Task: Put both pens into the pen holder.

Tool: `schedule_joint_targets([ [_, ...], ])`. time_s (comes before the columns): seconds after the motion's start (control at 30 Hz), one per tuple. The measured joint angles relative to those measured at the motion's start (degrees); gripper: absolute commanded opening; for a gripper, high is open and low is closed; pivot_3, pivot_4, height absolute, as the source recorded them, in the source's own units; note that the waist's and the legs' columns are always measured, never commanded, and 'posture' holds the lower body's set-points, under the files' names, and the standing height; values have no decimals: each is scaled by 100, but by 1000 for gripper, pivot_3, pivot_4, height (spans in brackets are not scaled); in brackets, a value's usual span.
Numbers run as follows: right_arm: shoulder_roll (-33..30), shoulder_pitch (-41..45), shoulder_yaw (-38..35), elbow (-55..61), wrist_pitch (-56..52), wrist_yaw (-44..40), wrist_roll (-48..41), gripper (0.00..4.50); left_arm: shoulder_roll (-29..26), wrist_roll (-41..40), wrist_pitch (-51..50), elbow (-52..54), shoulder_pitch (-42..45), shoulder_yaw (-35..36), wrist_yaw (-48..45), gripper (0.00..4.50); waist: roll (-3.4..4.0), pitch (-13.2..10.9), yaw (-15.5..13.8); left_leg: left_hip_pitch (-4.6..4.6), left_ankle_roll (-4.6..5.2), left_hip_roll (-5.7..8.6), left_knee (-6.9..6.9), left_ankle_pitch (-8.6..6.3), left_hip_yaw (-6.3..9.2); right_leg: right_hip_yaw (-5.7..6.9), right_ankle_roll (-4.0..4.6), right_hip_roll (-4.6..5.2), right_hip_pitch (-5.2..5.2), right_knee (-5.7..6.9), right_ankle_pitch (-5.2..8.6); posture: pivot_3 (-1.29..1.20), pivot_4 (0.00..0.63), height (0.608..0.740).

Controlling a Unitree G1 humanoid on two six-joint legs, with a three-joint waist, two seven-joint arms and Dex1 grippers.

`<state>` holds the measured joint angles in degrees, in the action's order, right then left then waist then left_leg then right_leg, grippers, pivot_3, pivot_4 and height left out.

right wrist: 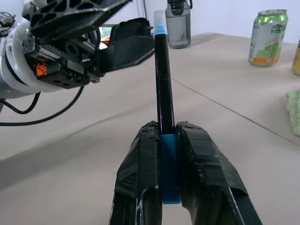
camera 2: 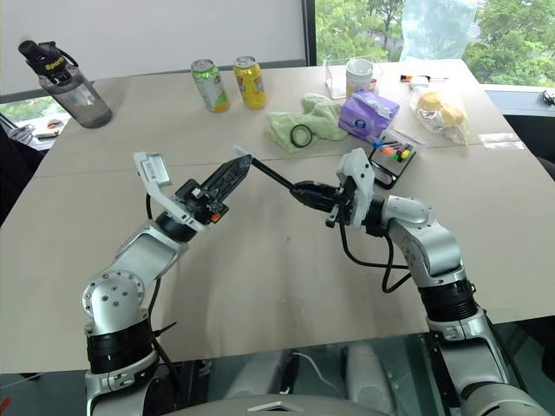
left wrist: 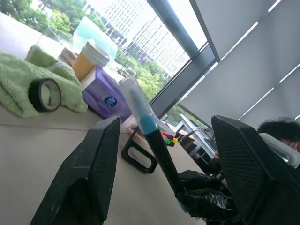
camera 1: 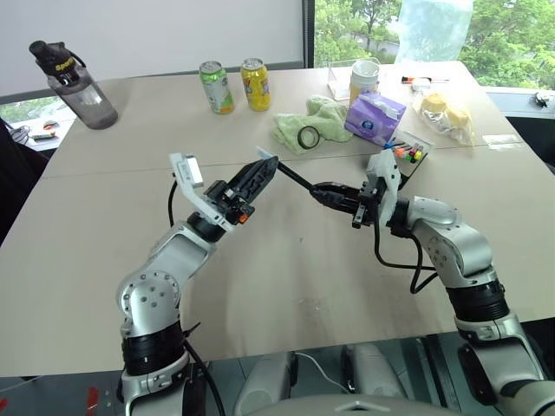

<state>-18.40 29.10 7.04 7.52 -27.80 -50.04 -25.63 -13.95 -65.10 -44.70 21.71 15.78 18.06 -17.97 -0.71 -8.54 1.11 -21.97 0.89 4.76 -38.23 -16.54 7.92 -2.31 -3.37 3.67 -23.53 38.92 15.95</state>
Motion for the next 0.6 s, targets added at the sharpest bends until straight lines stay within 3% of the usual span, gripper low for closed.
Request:
schedule_joint_targets([
  [0.1, 0, -1, 55, 122, 16, -49, -34, 0, -1, -140, 1, -4, 15, -13, 84, 2433, 0, 0, -6, 0, 0, 0, 0, 0, 0, 0, 0, 0, 0, -2, 0, 0, 150, 740],
  [0.27, -26, -74, 100, 197, 31, -97, -82, 0, -20, -289, 11, -98, 100, -34, 112, 112, 0, 0, -16, -1, 0, 0, -1, 0, 0, 0, 0, 0, 0, -1, 0, 0, 150, 740],
  [0.4, -196, -100, 138, 289, -122, -106, -99, 0, -138, -308, 4, -130, 217, -217, 45, 24, -1, 0, -21, -1, 0, 2, -1, 0, 0, 0, 0, 1, 0, -2, 0, 0, 150, 740],
  [0.43, -265, -99, 154, 316, -230, -107, -115, 1006, -216, -276, 1, -185, 243, -289, -12, 0, -1, 0, -19, -1, 0, 2, -1, 0, -1, 0, 0, 1, 0, -1, 0, 0, 150, 740],
  [0.57, -570, -88, 288, 374, -668, -192, -138, 2572, -866, -4, 13, -362, 554, -282, -377, 0, 0, 0, -9, -1, -1, 0, 2, 0, 0, 0, 1, -2, -2, 0, 0, 0, 150, 740],
  [0.6, -608, -68, 302, 379, -766, -190, -142, 2572, -1013, 43, 15, -364, 617, -285, -527, 0, 0, 0, -9, 0, -1, 1, 2, 0, -1, -1, 0, -1, -2, -2, 0, 0, 150, 740],
])
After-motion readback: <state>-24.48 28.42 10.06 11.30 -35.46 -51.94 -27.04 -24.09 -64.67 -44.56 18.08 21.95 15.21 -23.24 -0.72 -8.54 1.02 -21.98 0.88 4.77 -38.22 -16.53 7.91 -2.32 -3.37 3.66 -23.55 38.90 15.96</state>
